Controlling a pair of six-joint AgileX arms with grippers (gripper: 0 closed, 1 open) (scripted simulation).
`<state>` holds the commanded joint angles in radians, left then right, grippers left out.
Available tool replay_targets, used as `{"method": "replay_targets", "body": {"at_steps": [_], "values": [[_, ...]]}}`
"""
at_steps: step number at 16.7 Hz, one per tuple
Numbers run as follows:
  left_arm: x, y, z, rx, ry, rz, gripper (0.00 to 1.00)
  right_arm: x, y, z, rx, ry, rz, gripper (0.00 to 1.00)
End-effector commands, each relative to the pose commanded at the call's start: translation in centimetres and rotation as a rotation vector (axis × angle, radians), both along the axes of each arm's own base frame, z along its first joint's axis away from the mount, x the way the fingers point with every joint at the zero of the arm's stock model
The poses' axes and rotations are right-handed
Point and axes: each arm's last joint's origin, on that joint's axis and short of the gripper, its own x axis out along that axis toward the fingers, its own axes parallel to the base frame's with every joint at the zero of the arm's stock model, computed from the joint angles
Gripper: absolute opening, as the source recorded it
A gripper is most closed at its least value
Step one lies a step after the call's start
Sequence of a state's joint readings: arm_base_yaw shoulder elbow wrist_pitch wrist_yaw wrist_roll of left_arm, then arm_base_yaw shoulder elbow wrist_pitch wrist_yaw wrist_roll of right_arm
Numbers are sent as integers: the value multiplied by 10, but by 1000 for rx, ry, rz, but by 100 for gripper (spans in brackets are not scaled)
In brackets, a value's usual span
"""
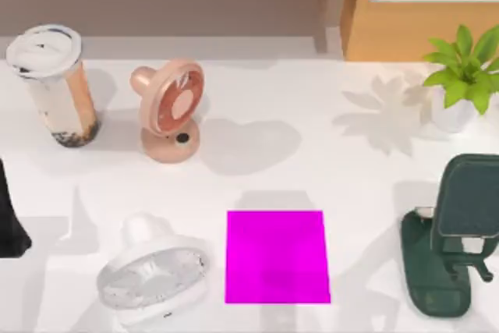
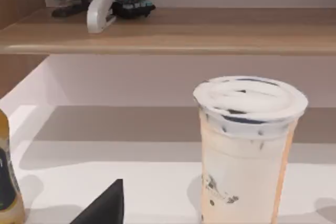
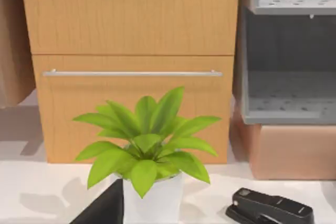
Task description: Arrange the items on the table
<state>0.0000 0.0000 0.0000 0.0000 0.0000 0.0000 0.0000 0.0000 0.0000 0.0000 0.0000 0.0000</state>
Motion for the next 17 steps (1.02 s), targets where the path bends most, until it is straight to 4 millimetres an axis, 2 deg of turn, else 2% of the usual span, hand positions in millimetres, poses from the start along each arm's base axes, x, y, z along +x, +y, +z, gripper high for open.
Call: {"method": "replay_targets", "body": {"at_steps": [4,7,12,17], "values": [[0,0,0,0,0,0,100,0,-1,3,-32,31,-6,100],[0,0,0,0,0,0,100,4,-3,15,-155,155,-19,100],[0,0,0,0,0,0,100,26,-12,37,-526,547,60,100],[0,0,0,0,0,0,100,67,-28,51,-878,947,359,100]]}}
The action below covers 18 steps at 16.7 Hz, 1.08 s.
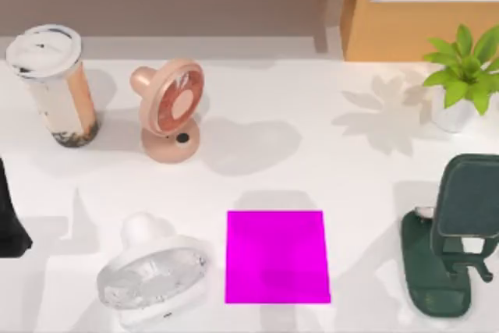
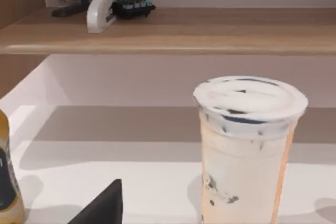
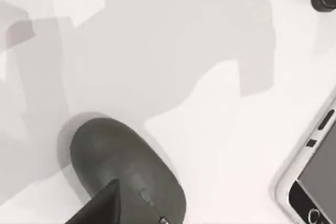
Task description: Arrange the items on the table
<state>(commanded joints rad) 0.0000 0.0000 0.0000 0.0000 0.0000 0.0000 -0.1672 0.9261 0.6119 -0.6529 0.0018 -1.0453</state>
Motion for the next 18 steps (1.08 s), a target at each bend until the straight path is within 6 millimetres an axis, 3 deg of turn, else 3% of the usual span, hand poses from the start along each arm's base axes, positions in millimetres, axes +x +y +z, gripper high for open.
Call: {"method": "replay_targets", "body": {"at_steps": [4,8,11,18], "values": [[0,0,0,0,0,0,100,34,-16,-1,-82,316,238,100],[0,0,0,0,0,0,100,59,-30,-9,-84,525,441,100],[0,0,0,0,0,0,100,68,-35,-13,-69,596,513,100],[0,0,0,0,0,0,100,69,-35,-18,-67,602,521,100]]}}
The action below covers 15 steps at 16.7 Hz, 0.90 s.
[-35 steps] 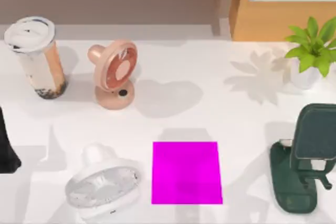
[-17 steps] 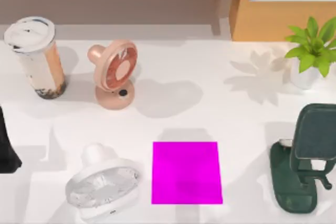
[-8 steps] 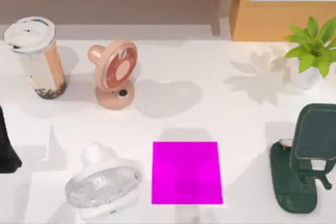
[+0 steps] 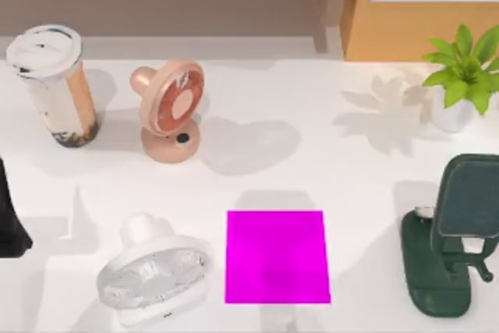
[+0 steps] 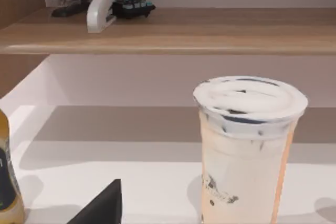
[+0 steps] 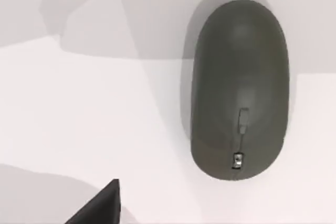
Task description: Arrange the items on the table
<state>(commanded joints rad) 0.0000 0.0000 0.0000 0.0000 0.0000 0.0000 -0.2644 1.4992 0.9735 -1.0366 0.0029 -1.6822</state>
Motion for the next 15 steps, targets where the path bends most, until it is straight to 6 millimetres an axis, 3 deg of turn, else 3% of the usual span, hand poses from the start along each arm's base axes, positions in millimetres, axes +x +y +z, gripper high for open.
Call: {"method": "replay_targets", "body": {"at_steps": [9,14,15], "values": [[0,0,0,0,0,0,100,2,-2,-81,-1,-3,-2,100],[0,0,0,0,0,0,100,1,-1,-86,0,0,-2,100],[0,0,0,0,0,0,100,1,-1,-86,0,0,-2,92]]}}
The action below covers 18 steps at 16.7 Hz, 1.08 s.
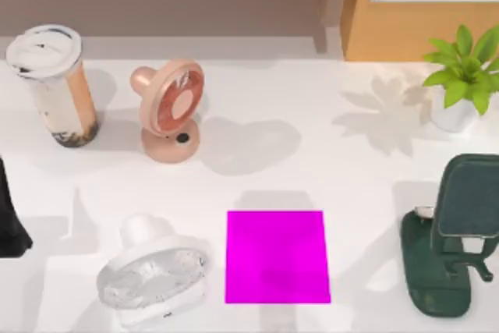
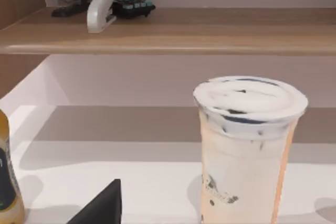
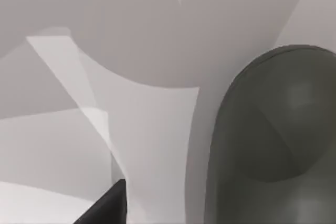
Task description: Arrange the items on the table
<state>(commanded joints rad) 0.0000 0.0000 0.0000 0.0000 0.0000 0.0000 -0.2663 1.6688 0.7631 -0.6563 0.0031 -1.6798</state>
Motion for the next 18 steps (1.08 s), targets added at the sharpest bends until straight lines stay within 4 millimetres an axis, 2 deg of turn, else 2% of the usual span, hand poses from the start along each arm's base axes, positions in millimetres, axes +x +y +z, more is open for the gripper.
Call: {"method": "replay_targets", "body": {"at_steps": [12,18], "values": [[0,0,0,0,0,0,100,0,0,0,0,0,0,2],[0,0,0,0,0,0,100,0,0,0,0,0,0,0]]}}
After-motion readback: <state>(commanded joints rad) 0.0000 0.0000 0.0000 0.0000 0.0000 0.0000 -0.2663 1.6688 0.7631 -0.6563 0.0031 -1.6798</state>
